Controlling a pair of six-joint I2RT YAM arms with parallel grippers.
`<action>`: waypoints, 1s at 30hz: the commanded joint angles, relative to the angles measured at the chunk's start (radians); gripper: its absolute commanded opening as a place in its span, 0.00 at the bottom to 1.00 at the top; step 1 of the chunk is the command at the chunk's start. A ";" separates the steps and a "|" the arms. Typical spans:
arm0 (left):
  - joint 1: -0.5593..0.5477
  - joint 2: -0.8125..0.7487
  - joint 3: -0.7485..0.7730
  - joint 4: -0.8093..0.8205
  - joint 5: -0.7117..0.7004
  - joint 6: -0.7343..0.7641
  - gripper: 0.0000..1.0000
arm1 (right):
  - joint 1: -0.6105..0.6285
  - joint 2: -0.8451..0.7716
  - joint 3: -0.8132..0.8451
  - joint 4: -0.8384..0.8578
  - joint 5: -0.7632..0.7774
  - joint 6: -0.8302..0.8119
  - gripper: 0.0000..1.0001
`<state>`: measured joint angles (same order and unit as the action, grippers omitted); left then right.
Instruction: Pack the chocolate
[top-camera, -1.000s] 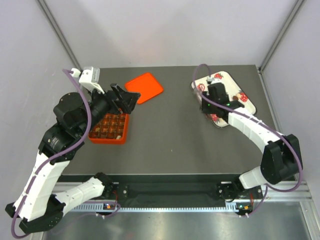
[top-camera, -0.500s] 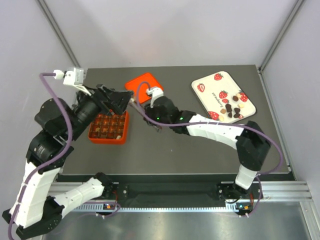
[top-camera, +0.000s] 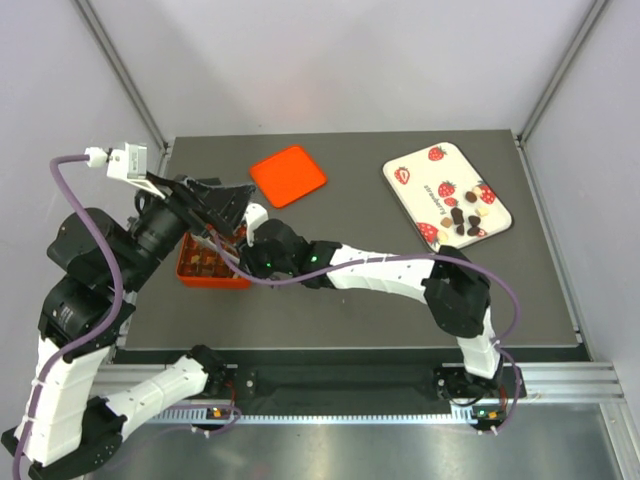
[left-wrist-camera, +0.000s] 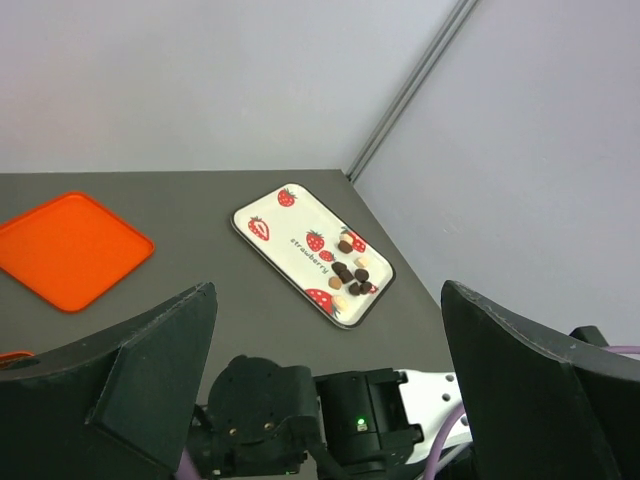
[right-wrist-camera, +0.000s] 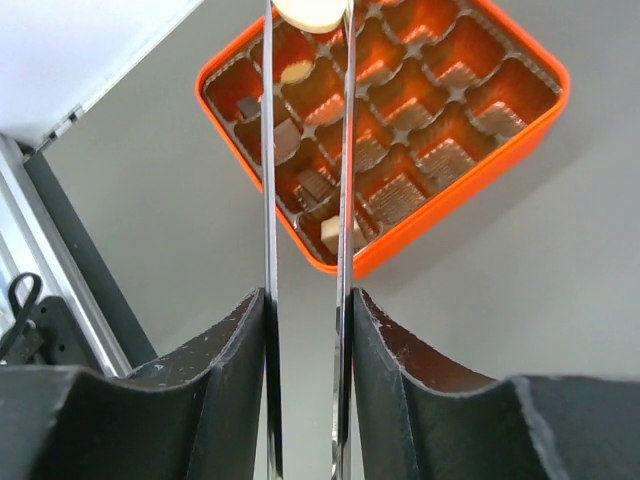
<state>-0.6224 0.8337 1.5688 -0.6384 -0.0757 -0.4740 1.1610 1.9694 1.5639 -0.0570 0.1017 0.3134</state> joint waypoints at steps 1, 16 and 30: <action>0.003 -0.015 -0.006 0.022 -0.007 -0.002 0.99 | 0.023 0.034 0.070 0.008 -0.007 -0.017 0.36; 0.003 -0.015 -0.033 0.036 -0.012 -0.002 0.99 | 0.058 0.085 0.055 -0.007 0.018 -0.028 0.38; 0.003 -0.010 -0.027 0.032 -0.003 -0.005 0.99 | 0.060 0.039 0.059 0.003 0.133 -0.097 0.42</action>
<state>-0.6224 0.8207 1.5364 -0.6384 -0.0864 -0.4740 1.2037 2.0567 1.5803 -0.1017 0.1650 0.2661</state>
